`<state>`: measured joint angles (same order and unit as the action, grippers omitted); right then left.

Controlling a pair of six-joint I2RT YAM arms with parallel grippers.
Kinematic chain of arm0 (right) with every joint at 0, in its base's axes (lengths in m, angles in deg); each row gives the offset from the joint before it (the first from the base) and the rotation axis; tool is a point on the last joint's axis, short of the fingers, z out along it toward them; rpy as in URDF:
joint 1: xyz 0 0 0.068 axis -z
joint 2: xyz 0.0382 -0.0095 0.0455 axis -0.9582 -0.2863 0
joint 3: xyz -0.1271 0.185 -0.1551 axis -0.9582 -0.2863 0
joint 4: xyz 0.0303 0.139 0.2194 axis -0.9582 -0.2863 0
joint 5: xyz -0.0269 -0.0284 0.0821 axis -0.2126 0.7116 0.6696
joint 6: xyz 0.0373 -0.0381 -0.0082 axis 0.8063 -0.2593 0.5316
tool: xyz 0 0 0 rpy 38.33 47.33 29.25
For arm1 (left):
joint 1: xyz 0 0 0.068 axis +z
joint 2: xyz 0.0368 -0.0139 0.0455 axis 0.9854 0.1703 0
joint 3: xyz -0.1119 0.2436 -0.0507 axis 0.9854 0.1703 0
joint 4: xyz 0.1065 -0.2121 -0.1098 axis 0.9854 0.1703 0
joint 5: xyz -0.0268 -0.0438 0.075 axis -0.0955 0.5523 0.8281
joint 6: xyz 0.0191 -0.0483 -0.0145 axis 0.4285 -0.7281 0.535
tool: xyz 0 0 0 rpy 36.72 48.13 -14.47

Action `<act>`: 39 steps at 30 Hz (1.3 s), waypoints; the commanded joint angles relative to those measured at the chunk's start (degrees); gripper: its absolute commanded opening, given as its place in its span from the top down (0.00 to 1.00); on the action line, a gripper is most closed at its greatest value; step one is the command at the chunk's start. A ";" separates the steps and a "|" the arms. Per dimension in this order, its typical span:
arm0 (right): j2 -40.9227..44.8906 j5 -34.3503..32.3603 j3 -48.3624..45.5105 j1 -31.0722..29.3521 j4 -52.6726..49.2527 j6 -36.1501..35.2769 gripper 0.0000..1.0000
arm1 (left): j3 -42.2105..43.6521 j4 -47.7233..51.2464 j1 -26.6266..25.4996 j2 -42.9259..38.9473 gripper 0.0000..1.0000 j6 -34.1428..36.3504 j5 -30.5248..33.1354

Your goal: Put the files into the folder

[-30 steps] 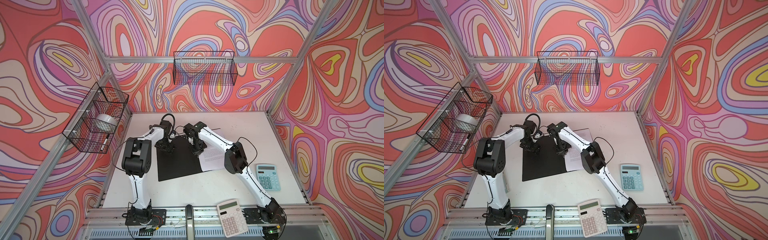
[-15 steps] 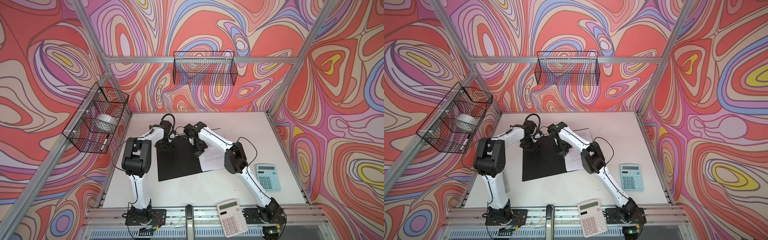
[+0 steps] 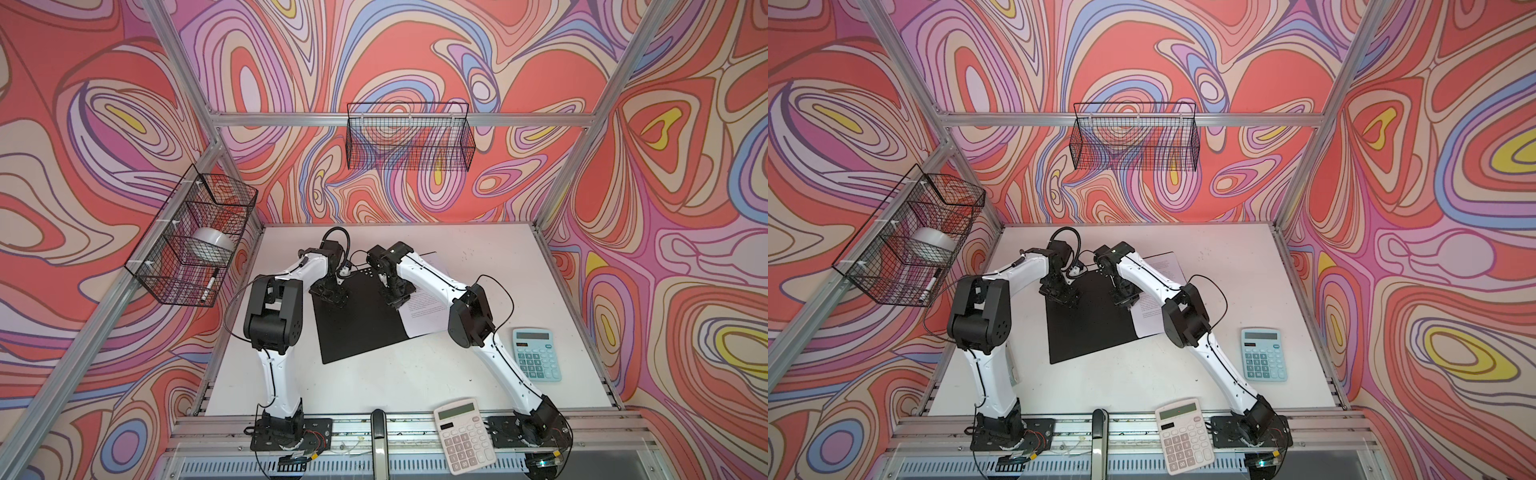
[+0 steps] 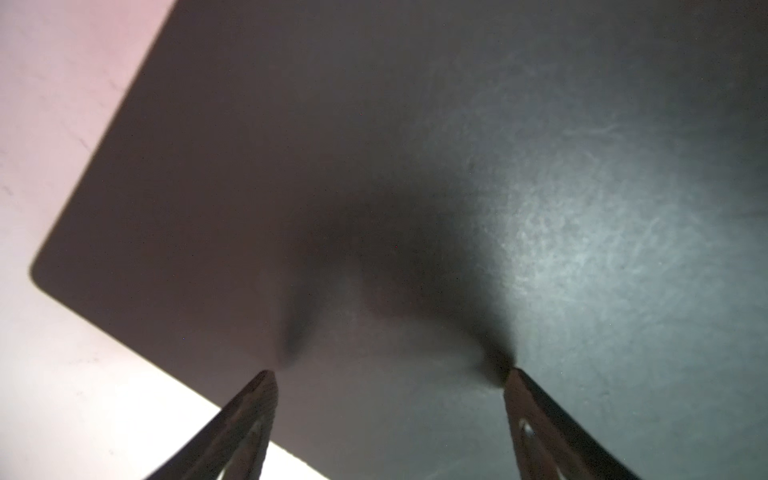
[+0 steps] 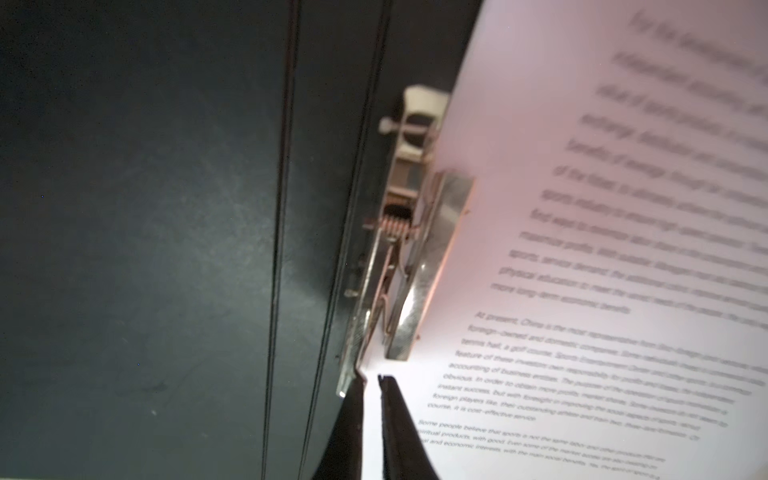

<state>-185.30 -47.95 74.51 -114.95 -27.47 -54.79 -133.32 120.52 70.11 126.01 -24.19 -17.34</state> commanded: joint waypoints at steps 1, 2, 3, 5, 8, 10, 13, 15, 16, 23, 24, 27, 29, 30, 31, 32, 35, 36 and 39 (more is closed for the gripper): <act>4.16 -5.38 3.17 0.58 2.27 0.89 0.87 | -3.44 4.10 0.24 -2.38 0.13 1.34 -0.67; 5.38 -5.46 3.32 0.94 3.08 1.33 0.86 | -4.08 4.87 0.25 -3.18 0.13 1.29 -0.90; 6.87 -5.65 3.14 1.29 4.04 1.94 0.84 | -4.92 5.67 0.29 -4.05 0.12 1.25 -0.99; 10.10 -5.41 1.30 2.53 6.68 2.88 0.82 | -6.09 7.64 0.24 -5.89 0.11 0.66 -1.26; 15.93 -3.60 -5.35 6.56 12.05 4.52 0.77 | -5.20 10.31 0.33 -9.57 0.08 -1.45 -3.07; 19.75 -1.73 -11.26 9.86 16.35 5.10 0.74 | -3.00 11.66 0.49 -12.36 0.06 -3.48 -5.06; 24.33 1.05 -19.26 15.15 22.05 5.54 0.71 | 1.38 12.17 0.75 -16.10 0.02 -6.26 -7.18; 26.71 2.99 -24.30 19.12 25.75 6.35 0.69 | 4.53 12.11 1.60 -17.61 0.00 -8.33 -9.73; 27.88 4.17 -26.52 20.93 27.68 6.86 0.68 | 5.82 11.82 2.09 -17.96 0.00 -9.07 -10.21; 32.58 14.10 -42.04 32.53 40.00 9.87 0.66 | 12.55 8.69 7.36 -15.82 0.00 -15.42 -17.07; 32.63 15.00 -43.43 33.52 40.97 10.07 0.66 | 12.85 8.53 7.43 -15.25 0.00 -15.95 -15.48; 32.56 16.74 -46.36 35.23 43.02 10.06 0.65 | 13.80 7.28 8.35 -14.36 0.00 -18.51 -13.90; 32.23 17.87 -48.20 35.89 43.82 9.96 0.66 | 14.72 5.81 9.09 -13.92 0.00 -20.08 -14.89; 32.17 17.83 -49.02 36.15 44.14 9.93 0.66 | 15.08 5.35 9.18 -13.52 0.00 -20.32 -15.59; 32.16 17.88 -49.65 36.37 44.41 9.90 0.65 | 15.09 5.26 9.21 -12.99 0.00 -20.34 -15.90; 32.45 18.04 -50.74 36.55 45.23 9.85 0.66 | 15.11 5.24 9.21 -12.45 0.00 -20.34 -16.17; 32.61 20.76 -53.13 37.27 47.28 9.79 0.65 | 14.75 5.65 9.62 -11.18 0.00 -20.26 -15.82; 32.36 21.56 -53.43 37.52 47.30 9.67 0.65 | 14.76 5.52 9.65 -10.93 0.00 -20.19 -15.22; 31.78 22.72 -53.98 37.56 47.85 9.21 0.65 | 13.97 6.08 9.74 -9.38 0.00 -19.53 -14.06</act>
<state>-155.03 -27.95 20.98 -77.90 17.84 -45.37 -119.10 126.03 79.44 115.12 -43.31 -32.25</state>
